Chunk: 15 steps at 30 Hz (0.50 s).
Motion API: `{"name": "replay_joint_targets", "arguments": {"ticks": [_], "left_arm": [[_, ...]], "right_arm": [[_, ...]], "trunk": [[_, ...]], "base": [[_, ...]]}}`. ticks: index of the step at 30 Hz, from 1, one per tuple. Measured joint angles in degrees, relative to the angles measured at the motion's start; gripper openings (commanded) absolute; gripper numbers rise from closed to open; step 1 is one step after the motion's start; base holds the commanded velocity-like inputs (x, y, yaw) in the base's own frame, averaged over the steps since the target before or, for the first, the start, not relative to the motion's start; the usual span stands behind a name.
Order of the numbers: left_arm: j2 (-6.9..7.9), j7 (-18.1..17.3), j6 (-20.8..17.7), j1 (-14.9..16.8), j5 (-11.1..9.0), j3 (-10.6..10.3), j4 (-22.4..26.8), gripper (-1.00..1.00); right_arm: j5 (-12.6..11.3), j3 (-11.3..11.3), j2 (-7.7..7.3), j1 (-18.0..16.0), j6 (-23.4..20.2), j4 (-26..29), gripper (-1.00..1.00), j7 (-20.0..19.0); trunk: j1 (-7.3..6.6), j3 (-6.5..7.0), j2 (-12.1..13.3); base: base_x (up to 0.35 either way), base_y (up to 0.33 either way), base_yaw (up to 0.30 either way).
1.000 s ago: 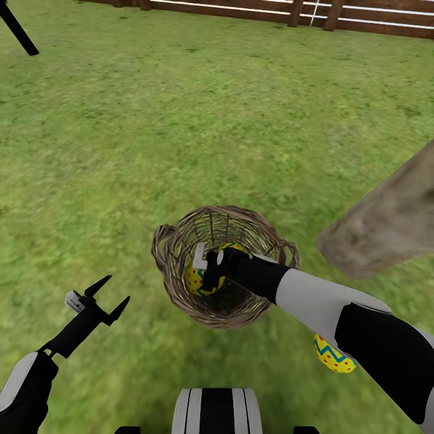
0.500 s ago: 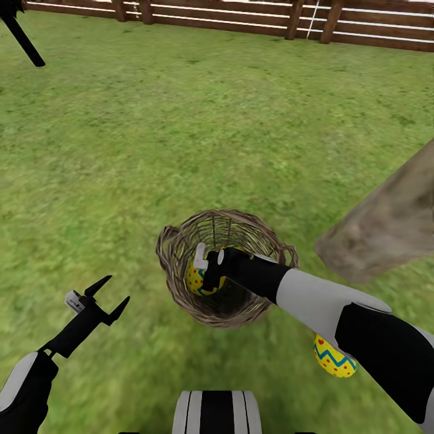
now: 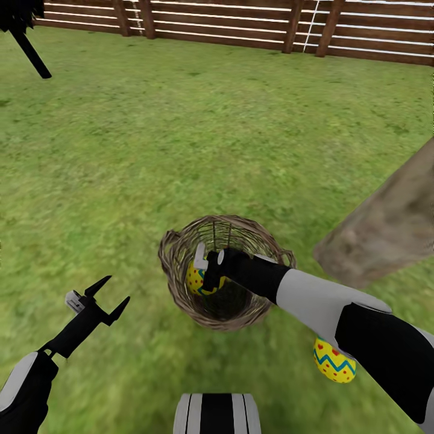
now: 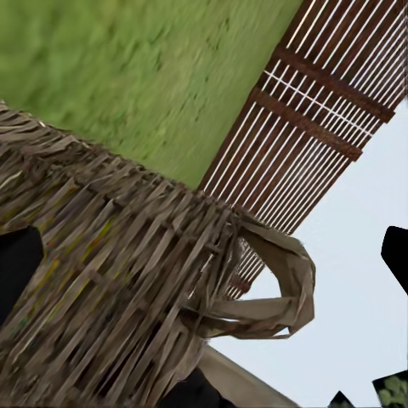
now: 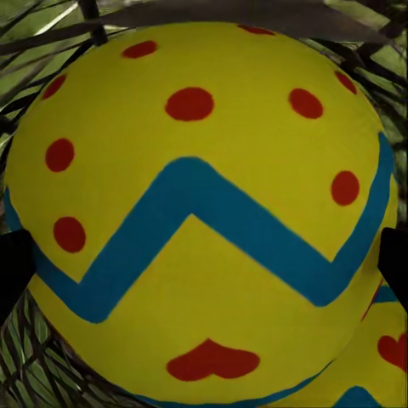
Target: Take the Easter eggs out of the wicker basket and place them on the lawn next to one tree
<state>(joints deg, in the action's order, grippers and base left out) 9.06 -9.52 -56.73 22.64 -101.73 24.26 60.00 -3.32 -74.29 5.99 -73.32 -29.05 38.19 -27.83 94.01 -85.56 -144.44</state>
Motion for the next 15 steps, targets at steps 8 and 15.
{"name": "replay_joint_targets", "arguments": {"ticks": [8, 15], "left_arm": [[0.0, 0.0, 0.0, 0.0, 0.0, 0.0, 0.0, 1.0], [0.0, 0.0, 0.0, 0.0, 0.0, 0.0, 0.0, 1.0]], "right_arm": [[0.1, -1.3, -0.12, 0.0, 0.0, -0.2, -1.0, 0.1], [0.3, -5.6, -3.5, 0.0, 0.3, 0.2, -1.0, 0.1]], "trunk": [[-0.2, 1.77, 0.1], [-0.39, 3.33, 0.2]], "base": [[0.0, 0.0, 0.0], [0.0, 0.0, 0.0]]}}
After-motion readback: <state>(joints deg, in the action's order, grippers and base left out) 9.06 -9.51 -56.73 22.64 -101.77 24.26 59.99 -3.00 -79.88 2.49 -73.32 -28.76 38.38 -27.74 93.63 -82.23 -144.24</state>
